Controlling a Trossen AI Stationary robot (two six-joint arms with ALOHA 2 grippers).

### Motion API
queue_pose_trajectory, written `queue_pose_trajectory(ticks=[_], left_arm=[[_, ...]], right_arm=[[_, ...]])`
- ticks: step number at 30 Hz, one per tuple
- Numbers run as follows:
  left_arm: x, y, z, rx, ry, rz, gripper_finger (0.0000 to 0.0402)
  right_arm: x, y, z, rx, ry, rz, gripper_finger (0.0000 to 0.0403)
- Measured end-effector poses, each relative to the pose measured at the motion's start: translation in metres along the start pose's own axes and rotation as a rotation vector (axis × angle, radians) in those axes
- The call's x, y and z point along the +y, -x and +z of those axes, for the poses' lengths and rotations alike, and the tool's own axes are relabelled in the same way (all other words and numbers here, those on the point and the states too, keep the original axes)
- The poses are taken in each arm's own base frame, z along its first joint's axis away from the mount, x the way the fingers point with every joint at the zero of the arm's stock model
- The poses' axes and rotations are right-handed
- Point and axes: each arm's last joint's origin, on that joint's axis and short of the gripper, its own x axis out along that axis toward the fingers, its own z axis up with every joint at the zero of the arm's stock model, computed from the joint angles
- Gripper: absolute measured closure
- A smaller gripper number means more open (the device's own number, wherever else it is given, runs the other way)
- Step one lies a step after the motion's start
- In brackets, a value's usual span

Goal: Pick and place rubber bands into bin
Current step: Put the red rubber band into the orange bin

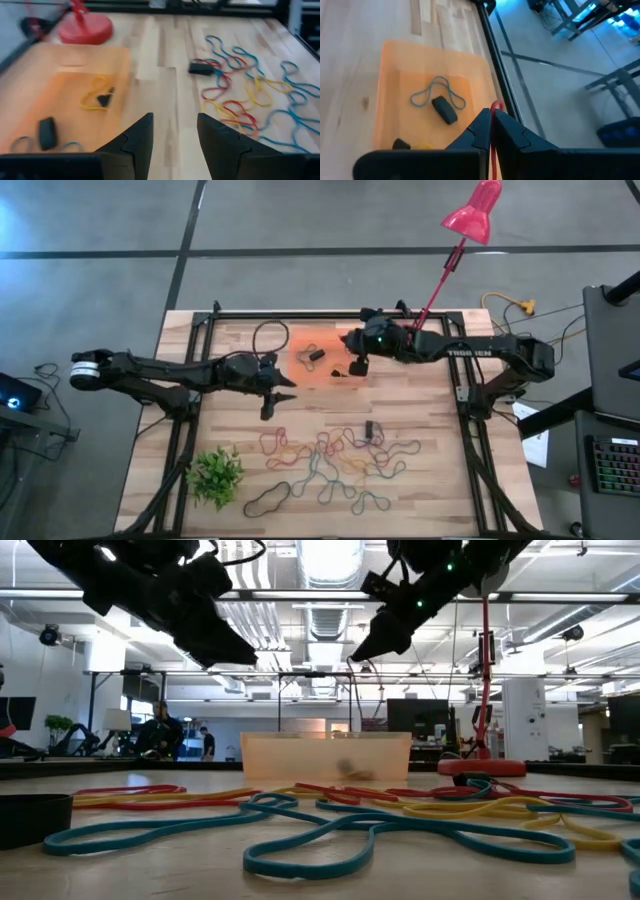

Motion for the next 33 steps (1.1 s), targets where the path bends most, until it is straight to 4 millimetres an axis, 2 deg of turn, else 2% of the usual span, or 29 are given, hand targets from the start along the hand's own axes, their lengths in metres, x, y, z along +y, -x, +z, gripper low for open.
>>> queue_pose_trajectory(ticks=[6, 12, 16, 21, 27, 33], left_arm=[[-0.006, -0.01, -0.013, 0.101, -0.002, -0.056, 0.0264], [-0.01, -0.024, -0.026, 0.18, -0.004, -0.077, 0.0264], [-0.01, -0.03, -0.034, 0.239, -0.003, -0.078, 0.0264], [-0.01, -0.031, -0.042, 0.312, 0.0, -0.079, 0.0264], [-0.018, -0.026, -0.051, 0.413, 0.0, -0.137, 0.0264], [-0.033, -0.025, -0.052, 0.426, -0.027, -0.202, 0.0265]], right_arm=[[-0.01, -0.011, -0.019, -0.012, -0.072, 0.047, 0.0395], [0.001, -0.033, -0.036, 0.034, -0.108, 0.161, 0.0391], [0.008, -0.049, -0.045, 0.067, -0.123, 0.225, 0.0363], [0.009, -0.062, -0.051, 0.096, -0.129, 0.222, 0.0305], [0.006, -0.056, -0.043, 0.038, -0.115, 0.284, 0.025], [0.013, -0.038, -0.029, -0.062, -0.125, 0.452, 0.023]])
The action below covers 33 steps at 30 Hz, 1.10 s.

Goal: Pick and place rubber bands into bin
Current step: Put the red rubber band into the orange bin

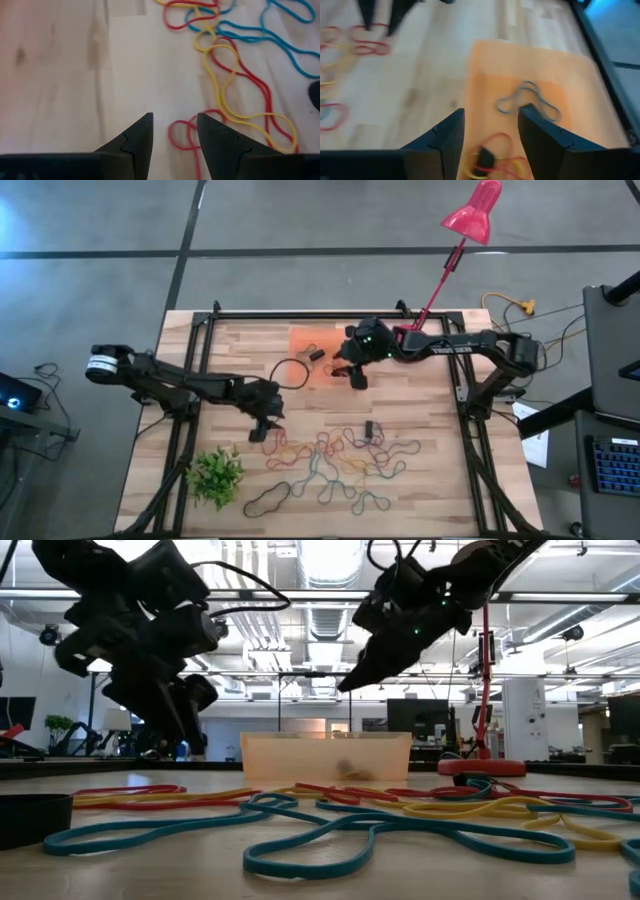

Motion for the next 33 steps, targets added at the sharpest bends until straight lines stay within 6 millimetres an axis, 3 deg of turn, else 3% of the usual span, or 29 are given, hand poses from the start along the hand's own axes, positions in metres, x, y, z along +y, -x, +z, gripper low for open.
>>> queue_pose_trajectory(ticks=[10, 20, 27, 33], left_arm=[[-0.017, -0.018, -0.003, 0.025, -0.124, 0.016, 0.0265], [-0.016, -0.041, -0.008, 0.106, -0.186, 0.03, 0.0266], [-0.014, -0.053, -0.011, 0.164, -0.189, 0.026, 0.0266], [-0.013, -0.054, -0.014, 0.207, -0.105, 0.037, 0.0269]], right_arm=[[0.061, -0.001, 0.01, 0.031, 0.066, 0.194, 0.023], [0.123, 0.003, 0.02, 0.021, 0.091, 0.345, 0.0241], [0.153, 0.012, 0.023, 0.013, 0.096, 0.404, 0.0255], [0.171, 0.019, 0.023, 0.014, 0.106, 0.355, 0.0269]])
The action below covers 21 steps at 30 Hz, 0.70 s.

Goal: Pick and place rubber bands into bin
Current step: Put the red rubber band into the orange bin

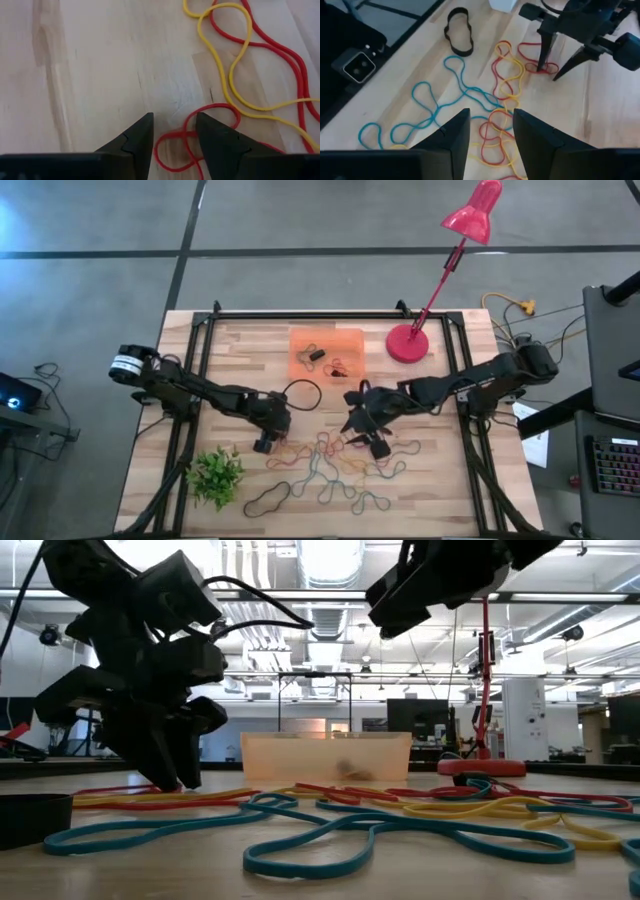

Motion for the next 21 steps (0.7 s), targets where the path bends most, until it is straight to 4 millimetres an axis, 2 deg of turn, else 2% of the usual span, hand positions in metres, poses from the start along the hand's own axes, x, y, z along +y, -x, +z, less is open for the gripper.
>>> queue_pose_trajectory(ticks=[4, 9, 15, 21], left_arm=[[-0.001, 0.0, -0.004, 0.03, 0.05, -0.016, 0.0306], [-0.002, -0.001, -0.006, 0.046, 0.055, -0.054, 0.0389], [-0.002, 0.002, -0.002, 0.035, 0.043, -0.056, 0.04], [-0.001, 0.018, 0.014, -0.038, -0.027, -0.013, 0.0401]], right_arm=[[0.01, -0.002, 0.0, 0.007, 0.013, -0.017, 0.0278], [0.017, -0.003, 0.0, 0.011, -0.002, -0.008, 0.0291], [0.023, -0.004, 0.0, 0.013, -0.004, 0.008, 0.0307], [0.025, -0.004, 0.0, 0.017, -0.002, 0.011, 0.0323]])
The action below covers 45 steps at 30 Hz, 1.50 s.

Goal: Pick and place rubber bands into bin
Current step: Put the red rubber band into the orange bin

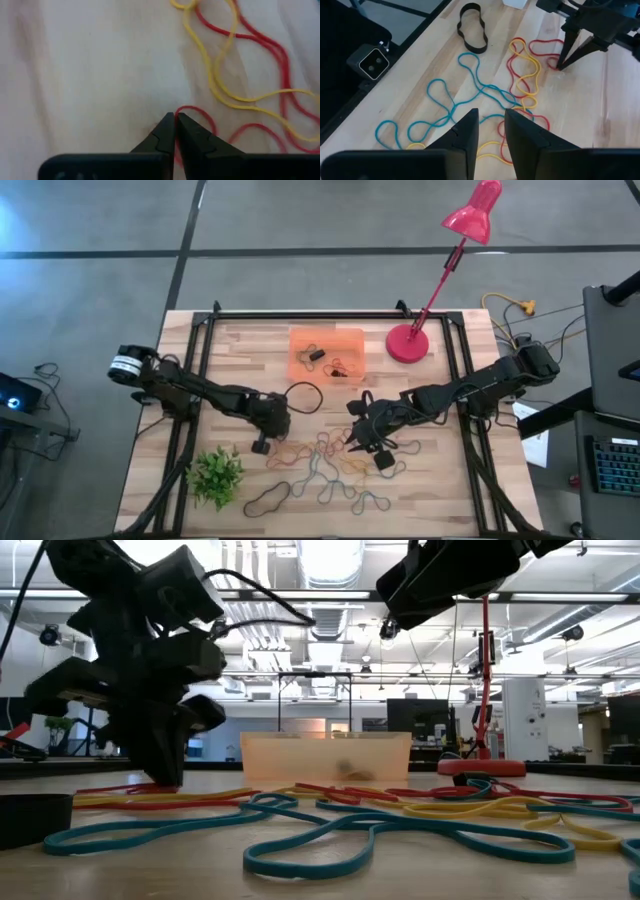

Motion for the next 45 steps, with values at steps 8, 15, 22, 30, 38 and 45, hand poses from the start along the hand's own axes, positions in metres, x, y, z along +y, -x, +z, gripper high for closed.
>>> queue_pose_trajectory(ticks=[8, 15, 22, 30, 38, 45], left_arm=[[0.001, 0.04, 0.026, -0.198, -0.099, 0.086, 0.0401], [0.004, 0.077, 0.044, -0.352, -0.169, 0.306, 0.0402], [0.019, 0.107, 0.064, -0.504, -0.242, 0.531, 0.0401], [0.06, 0.126, 0.076, -0.606, -0.233, 0.732, 0.0401], [0.115, 0.124, 0.066, -0.556, -0.168, 0.773, 0.0401], [0.159, 0.096, 0.055, -0.454, -0.076, 0.768, 0.0401]], right_arm=[[-0.001, 0.0, -0.003, 0.024, -0.002, -0.026, 0.0339], [-0.003, -0.001, -0.006, 0.037, 0.0, -0.108, 0.034], [-0.005, 0.0, -0.014, 0.11, -0.096, -0.186, 0.034], [-0.005, 0.001, -0.05, 0.322, -0.293, -0.286, 0.0338], [-0.006, 0.0, -0.075, 0.392, -0.293, -0.33, 0.0328], [-0.006, 0.0, -0.078, 0.408, -0.282, -0.346, 0.0312]])
